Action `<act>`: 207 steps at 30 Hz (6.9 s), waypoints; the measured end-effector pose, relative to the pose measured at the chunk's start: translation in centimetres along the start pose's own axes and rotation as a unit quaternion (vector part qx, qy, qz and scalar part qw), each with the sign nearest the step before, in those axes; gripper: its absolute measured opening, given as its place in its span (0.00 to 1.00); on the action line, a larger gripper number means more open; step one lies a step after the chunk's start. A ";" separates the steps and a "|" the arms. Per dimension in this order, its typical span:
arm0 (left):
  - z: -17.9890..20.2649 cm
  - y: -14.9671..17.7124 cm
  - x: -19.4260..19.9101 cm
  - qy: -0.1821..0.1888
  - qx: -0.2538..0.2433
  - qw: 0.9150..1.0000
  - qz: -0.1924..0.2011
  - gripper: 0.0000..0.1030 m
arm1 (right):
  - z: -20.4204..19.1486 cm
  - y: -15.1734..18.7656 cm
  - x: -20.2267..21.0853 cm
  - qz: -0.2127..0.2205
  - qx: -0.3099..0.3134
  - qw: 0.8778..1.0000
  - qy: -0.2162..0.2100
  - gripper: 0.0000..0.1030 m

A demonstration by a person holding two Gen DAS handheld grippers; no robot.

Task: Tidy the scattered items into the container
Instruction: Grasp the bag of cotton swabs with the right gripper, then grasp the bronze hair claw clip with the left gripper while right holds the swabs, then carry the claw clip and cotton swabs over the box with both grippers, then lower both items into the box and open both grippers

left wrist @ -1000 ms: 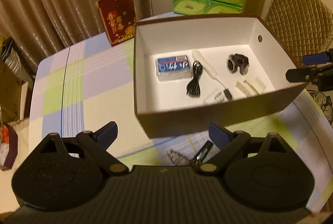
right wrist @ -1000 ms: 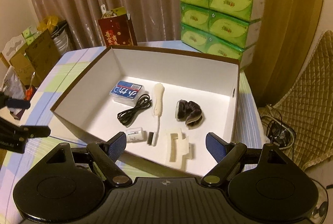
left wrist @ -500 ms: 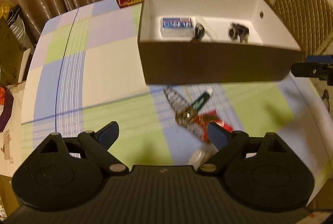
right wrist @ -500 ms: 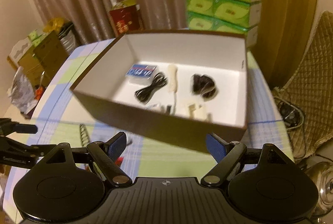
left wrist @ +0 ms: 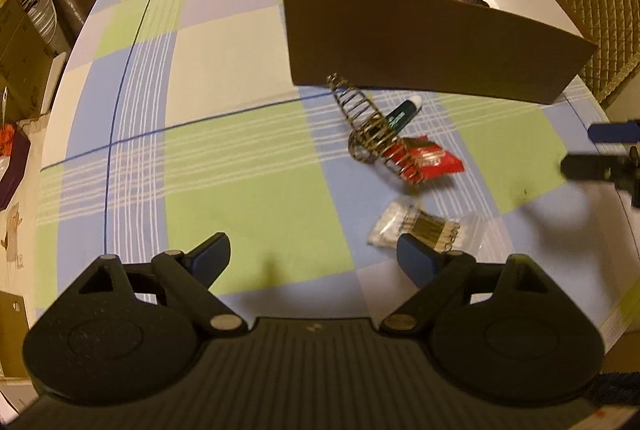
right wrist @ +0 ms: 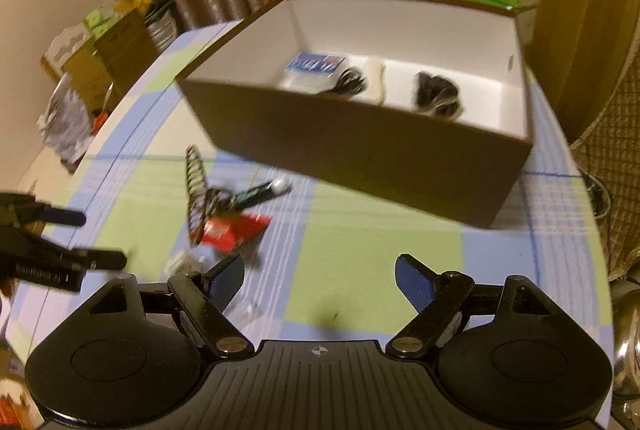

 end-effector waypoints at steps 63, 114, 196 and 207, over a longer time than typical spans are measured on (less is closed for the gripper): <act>0.3 -3.1 -3.9 0.061 0.036 0.997 0.020 0.78 | 3.6 4.7 -4.1 -0.040 0.054 0.996 0.063 0.26; -1.1 -0.8 -5.1 0.038 0.038 0.998 -0.012 0.22 | 2.7 4.0 -4.6 -0.051 0.063 0.995 0.059 0.19; 4.7 -20.9 -17.5 0.075 -0.110 0.991 0.024 0.31 | 12.5 -13.5 -11.9 -0.001 0.082 0.989 0.122 0.19; 4.7 -21.0 -15.6 0.080 -0.100 0.991 0.037 0.54 | 11.9 -13.2 -11.3 0.009 0.070 0.993 0.095 0.61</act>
Point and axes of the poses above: each gripper's, at about its wrist camera, not at the fingertips, and x roughly against the way its jaws point, z to its right, y to its underside, the point moved 5 cm from there along -x, roughly the way its jaws point, and after that the axes turned 13 degrees about z, right-handed, at the moved point
